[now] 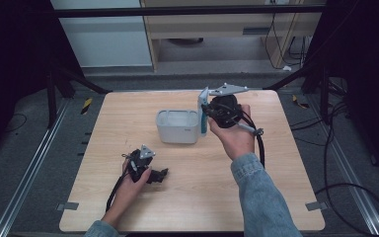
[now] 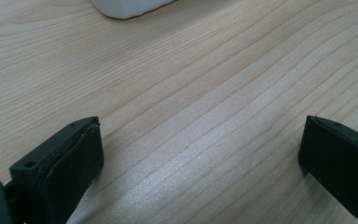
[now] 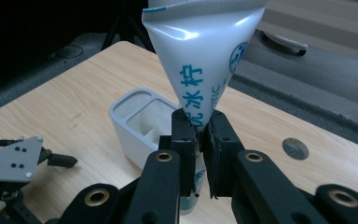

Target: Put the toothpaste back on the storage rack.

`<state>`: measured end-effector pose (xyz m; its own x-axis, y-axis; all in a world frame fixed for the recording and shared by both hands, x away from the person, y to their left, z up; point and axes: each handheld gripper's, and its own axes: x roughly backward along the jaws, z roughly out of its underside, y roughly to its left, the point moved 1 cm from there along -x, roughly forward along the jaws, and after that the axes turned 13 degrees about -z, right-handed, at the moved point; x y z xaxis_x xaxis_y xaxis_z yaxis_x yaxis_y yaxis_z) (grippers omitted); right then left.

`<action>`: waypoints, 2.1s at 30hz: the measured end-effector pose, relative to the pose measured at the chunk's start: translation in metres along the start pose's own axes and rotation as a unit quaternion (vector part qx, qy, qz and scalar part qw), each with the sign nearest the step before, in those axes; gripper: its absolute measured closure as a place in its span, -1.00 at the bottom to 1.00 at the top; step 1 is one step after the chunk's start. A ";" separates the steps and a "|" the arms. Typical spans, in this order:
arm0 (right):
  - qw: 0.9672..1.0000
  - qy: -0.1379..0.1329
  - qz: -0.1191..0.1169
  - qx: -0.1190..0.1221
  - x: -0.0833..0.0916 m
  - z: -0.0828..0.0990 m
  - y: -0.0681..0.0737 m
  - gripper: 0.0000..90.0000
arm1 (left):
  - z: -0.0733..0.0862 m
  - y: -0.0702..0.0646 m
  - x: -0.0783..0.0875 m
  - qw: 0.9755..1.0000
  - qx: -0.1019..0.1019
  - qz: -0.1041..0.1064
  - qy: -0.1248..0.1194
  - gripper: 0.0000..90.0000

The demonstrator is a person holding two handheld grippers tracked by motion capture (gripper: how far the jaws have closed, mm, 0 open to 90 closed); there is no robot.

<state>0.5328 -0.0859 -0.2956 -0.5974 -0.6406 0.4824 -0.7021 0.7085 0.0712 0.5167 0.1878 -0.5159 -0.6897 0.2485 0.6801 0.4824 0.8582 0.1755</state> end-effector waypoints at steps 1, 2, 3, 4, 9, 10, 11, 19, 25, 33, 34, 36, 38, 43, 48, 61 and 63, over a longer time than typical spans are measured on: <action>1.000 0.000 0.000 0.000 0.000 0.000 0.000 0.85 | 0.000 0.000 0.000 1.000 -0.001 -0.001 0.000 -1.00; 1.000 0.000 -0.003 0.001 -0.001 -0.004 0.000 0.85 | 0.000 0.000 0.000 1.000 -0.001 -0.001 0.000 -1.00; 1.000 -0.002 -0.003 0.001 -0.001 -0.005 0.001 0.85 | 0.000 0.000 0.000 1.000 -0.001 -0.001 0.000 -1.00; 1.000 -0.002 -0.003 0.001 -0.001 -0.005 0.001 0.85 | 0.000 0.000 0.000 1.000 -0.001 -0.001 0.000 -1.00; 1.000 -0.005 -0.002 0.011 0.004 -0.017 0.005 0.85 | 0.000 0.000 0.000 1.000 0.001 -0.001 -0.001 -1.00; 1.000 -0.006 -0.001 0.013 0.005 -0.019 0.005 0.85 | 0.000 0.000 0.000 1.000 0.002 -0.002 0.000 -1.00; 1.000 -0.007 0.000 0.015 0.005 -0.021 0.006 0.85 | -0.001 0.000 -0.001 1.000 0.002 -0.002 0.000 -1.00; 1.000 -0.018 0.003 0.016 0.005 -0.041 0.003 0.85 | -0.001 0.000 -0.001 1.000 0.002 -0.002 0.000 -1.00; 1.000 -0.015 0.003 0.017 -0.007 -0.051 0.000 0.85 | -0.001 0.000 -0.001 1.000 0.002 -0.003 0.000 -1.00; 0.999 -0.018 0.006 0.029 -0.019 -0.065 0.000 0.85 | -0.001 0.000 -0.001 1.000 0.002 -0.003 0.000 -1.00; 0.999 -0.018 0.006 0.029 -0.020 -0.066 0.000 0.85 | -0.001 0.000 -0.001 1.000 0.002 -0.003 0.000 -1.00; 0.999 -0.019 0.007 0.030 -0.022 -0.066 0.000 0.85 | -0.001 0.000 -0.001 1.000 0.002 -0.003 0.001 -1.00; 0.999 -0.018 0.008 0.029 -0.025 -0.068 0.000 0.85 | -0.001 0.000 -0.001 1.000 0.001 -0.002 0.000 -1.00; 0.999 -0.023 0.004 0.024 -0.034 -0.071 -0.002 0.85 | -0.001 0.000 -0.001 1.000 0.001 -0.002 0.001 -1.00; 1.000 -0.026 0.004 0.015 -0.043 -0.072 -0.005 0.85 | -0.001 0.000 -0.001 1.000 0.002 -0.002 0.001 -1.00; 1.000 -0.024 -0.004 0.015 -0.066 -0.069 0.002 0.85 | -0.001 0.000 -0.002 1.000 0.002 -0.003 0.000 -1.00; 1.000 -0.022 -0.004 0.016 -0.068 -0.069 0.003 0.85 | -0.001 0.000 -0.002 1.000 0.002 -0.003 0.000 -1.00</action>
<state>0.5978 -0.0205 -0.2682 -0.6085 -0.6586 0.4426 -0.7179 0.6946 0.0466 0.5187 0.1870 -0.5158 -0.6918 0.2436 0.6798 0.4768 0.8611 0.1767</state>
